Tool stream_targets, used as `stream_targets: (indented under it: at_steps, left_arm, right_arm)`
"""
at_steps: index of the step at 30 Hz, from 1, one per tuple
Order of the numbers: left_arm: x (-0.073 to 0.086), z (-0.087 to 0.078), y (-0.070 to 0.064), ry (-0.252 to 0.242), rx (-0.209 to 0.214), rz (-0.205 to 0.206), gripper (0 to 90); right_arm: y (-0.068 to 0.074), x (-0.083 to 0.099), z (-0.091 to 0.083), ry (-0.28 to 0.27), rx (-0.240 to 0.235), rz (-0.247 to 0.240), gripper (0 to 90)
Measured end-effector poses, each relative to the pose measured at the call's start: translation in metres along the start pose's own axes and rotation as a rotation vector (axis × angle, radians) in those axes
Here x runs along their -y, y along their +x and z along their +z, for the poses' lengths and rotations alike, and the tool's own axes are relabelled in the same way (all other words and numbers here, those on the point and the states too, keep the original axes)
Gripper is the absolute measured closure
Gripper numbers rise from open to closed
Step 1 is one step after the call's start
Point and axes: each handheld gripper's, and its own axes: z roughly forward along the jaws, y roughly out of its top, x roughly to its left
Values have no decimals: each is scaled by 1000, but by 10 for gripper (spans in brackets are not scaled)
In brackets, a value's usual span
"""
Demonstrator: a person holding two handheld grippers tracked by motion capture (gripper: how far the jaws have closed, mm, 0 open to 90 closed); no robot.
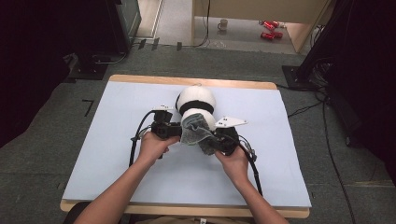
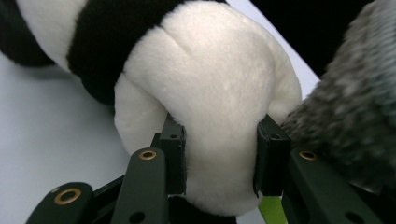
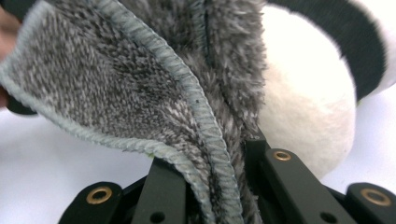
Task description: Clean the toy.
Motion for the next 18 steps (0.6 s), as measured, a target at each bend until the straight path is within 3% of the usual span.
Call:
stream_targets:
  at_steps: [2,7,11,18]
  left_arm:
    - [0,0,2,-5,5,-22,634]
    - [0,0,4,0,3,-28,634]
    - [0,1,3,4,-2,-26,633]
    - [-1,-1,7,2,-1,-30,632]
  right_arm:
    - [0,5,6,25,-1,2,782]
    - [2,14,14,56,13,-42,784]
    - [-2,21,21,98,-2,-30,785]
    - [-4,27,30,162,18,-36,785]
